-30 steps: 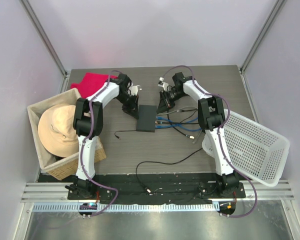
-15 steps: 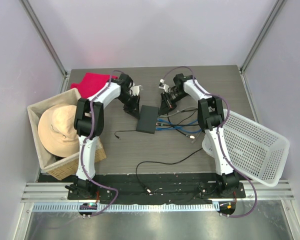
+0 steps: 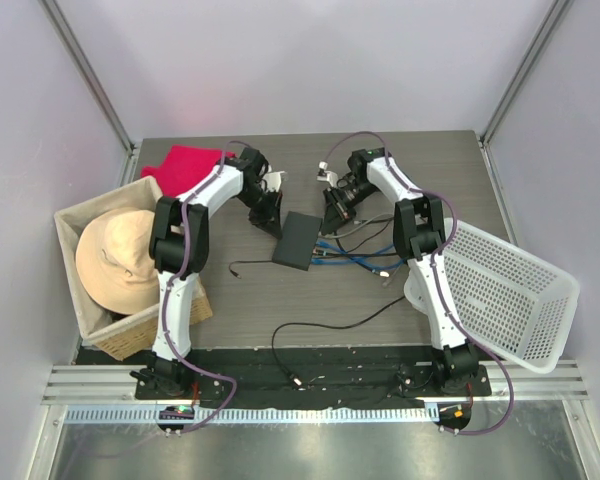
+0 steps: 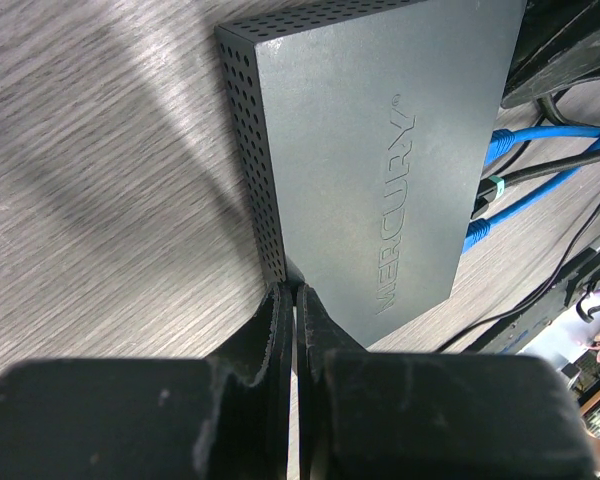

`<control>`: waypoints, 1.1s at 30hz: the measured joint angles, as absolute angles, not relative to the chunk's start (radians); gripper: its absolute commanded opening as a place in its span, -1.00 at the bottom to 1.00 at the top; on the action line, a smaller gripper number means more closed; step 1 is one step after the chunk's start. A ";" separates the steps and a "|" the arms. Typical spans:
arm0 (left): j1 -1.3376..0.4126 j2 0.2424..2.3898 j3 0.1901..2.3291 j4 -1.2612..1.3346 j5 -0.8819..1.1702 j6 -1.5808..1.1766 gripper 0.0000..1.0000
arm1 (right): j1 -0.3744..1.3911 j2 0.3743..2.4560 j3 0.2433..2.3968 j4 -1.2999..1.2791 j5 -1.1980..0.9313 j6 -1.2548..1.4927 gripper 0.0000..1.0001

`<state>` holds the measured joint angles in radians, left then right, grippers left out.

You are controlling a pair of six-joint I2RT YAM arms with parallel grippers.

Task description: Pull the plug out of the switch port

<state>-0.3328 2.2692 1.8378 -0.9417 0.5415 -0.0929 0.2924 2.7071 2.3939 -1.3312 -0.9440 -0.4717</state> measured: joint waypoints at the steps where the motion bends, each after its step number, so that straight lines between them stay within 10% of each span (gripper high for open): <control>1: -0.333 2.269 1.838 -0.942 0.542 -0.093 -1.00 | 0.293 2.709 2.400 -1.337 -0.943 -0.484 -0.97; 29: -0.333 2.272 1.842 -0.945 0.542 -0.093 -1.00 | 0.076 2.563 2.421 -1.200 -0.458 -0.589 -0.97; 33: -0.333 2.272 1.842 -0.945 0.542 -0.093 -1.00 | 0.004 2.563 2.410 -1.083 -0.360 -0.494 -0.34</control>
<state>-0.3328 2.2719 1.8416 -0.9451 0.5415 -0.0925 0.0040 2.5626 2.4104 -1.0832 -0.3599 -0.4938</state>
